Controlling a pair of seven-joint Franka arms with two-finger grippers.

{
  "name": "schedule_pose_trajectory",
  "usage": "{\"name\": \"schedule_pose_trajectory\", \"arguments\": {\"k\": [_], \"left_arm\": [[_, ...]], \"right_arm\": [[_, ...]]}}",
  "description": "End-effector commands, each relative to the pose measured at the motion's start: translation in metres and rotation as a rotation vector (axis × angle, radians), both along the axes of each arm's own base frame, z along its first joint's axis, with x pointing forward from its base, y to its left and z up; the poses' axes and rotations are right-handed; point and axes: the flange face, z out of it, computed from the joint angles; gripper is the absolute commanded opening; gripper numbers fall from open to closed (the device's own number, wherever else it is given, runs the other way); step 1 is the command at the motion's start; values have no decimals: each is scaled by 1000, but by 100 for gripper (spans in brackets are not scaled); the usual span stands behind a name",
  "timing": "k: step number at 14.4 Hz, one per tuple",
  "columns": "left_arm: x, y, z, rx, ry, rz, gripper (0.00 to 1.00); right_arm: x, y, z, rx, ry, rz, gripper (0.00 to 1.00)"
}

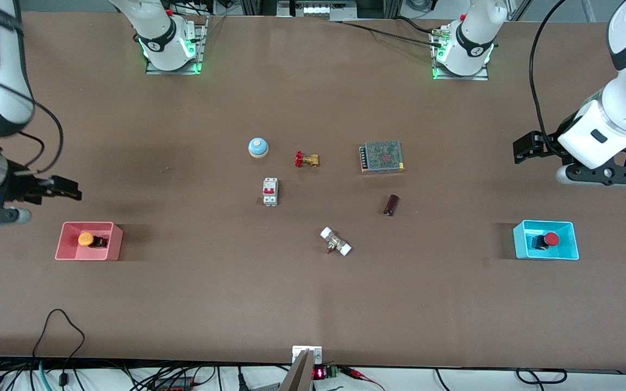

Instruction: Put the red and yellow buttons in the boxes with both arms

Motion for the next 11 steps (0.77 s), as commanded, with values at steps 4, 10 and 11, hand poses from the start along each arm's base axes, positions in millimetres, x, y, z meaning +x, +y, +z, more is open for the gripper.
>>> {"name": "schedule_pose_trajectory", "arguments": {"k": [4,10,11], "left_arm": [[-45,26,-9,21,23,48,100],[-45,20,-2,25,48,32,100],[-45,21,-2,24,46,27,100]], "right_arm": [[-44,4,63,-6,-6,-61,100],[-60,19,74,-37,41,-49,100],[-59,20,73,-39,41,-51,100]]}}
